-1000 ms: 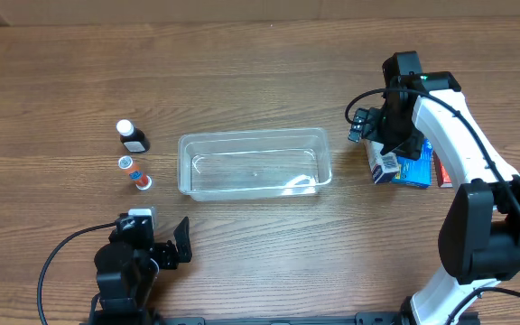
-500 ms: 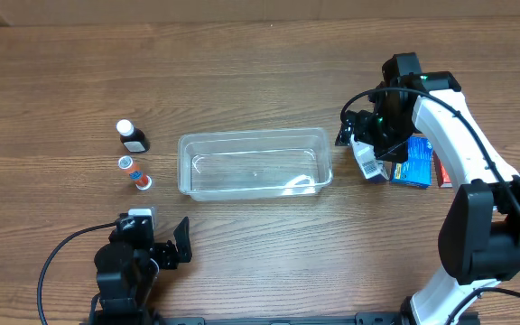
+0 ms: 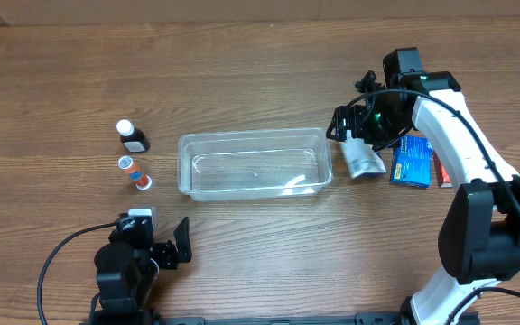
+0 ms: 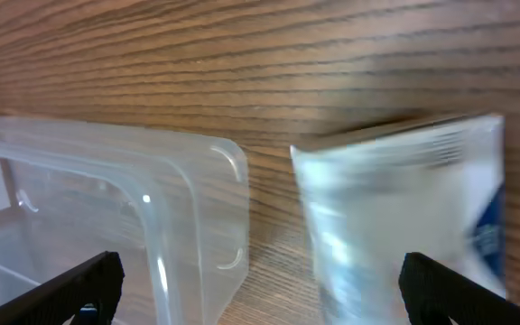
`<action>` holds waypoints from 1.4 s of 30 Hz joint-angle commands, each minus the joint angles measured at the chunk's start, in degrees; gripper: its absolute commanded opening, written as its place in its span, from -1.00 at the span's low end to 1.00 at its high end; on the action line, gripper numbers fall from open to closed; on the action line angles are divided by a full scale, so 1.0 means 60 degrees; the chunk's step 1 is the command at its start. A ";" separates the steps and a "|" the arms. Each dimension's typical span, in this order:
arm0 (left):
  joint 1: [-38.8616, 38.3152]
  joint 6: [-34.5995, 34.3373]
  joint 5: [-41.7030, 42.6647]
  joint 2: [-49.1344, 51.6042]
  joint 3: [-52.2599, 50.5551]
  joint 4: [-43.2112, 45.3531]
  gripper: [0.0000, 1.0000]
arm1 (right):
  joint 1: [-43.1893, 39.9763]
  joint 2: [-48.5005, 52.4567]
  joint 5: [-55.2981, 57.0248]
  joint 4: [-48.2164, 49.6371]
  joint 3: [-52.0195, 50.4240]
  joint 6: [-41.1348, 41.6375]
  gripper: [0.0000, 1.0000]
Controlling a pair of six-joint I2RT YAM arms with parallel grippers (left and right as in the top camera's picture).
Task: Pack container
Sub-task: 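Carry the white box left and lower it into the container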
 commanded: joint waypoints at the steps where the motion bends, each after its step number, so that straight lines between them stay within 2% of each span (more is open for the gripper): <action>1: -0.0062 0.0178 -0.0033 -0.0080 -0.0022 0.0033 1.00 | -0.0025 -0.0306 -0.0499 0.0087 0.0299 -0.0579 1.00; 2: -0.0062 0.0178 -0.0033 -0.0080 -0.0022 0.0033 1.00 | -0.0029 -0.0412 -0.0393 0.0080 0.0342 -0.0397 1.00; 4: -0.0062 0.0178 -0.0033 -0.0080 -0.0022 0.0033 1.00 | -0.0098 -0.0415 0.1439 -0.0066 0.0302 0.1402 1.00; 5: -0.0062 0.0178 -0.0033 -0.0080 -0.0022 0.0033 1.00 | -0.0106 -0.0408 0.1861 -0.0051 0.0135 0.1643 1.00; 8: -0.0062 0.0178 -0.0033 -0.0080 -0.0022 0.0033 1.00 | -0.0106 -0.0401 0.2725 0.0117 -0.0441 0.1767 1.00; 12: -0.0062 0.0178 -0.0033 -0.0080 -0.0022 0.0033 1.00 | -0.0076 -0.0390 0.2707 0.0874 -0.1617 0.1759 1.00; 18: -0.0062 0.0178 -0.0033 -0.0080 -0.0022 0.0033 1.00 | -0.0022 -0.0390 0.1741 0.1723 -0.2568 0.1373 1.00; 22: -0.0062 0.0178 -0.0033 -0.0080 -0.0022 0.0033 1.00 | 0.0047 -0.0390 0.2495 0.1978 -0.2736 0.1953 1.00; 31: -0.0062 0.0178 -0.0033 -0.0080 -0.0022 0.0033 1.00 | 0.0160 -0.0867 0.2182 0.1377 -0.1665 0.0863 1.00; 37: -0.0062 0.0178 -0.0033 -0.0080 -0.0022 0.0033 1.00 | 0.1126 -0.0889 0.2390 0.1810 -0.1963 0.0852 1.00; 42: -0.0062 0.0178 -0.0033 -0.0080 -0.0022 0.0033 1.00 | 0.1089 -0.0787 0.2991 0.2197 -0.2353 0.1213 1.00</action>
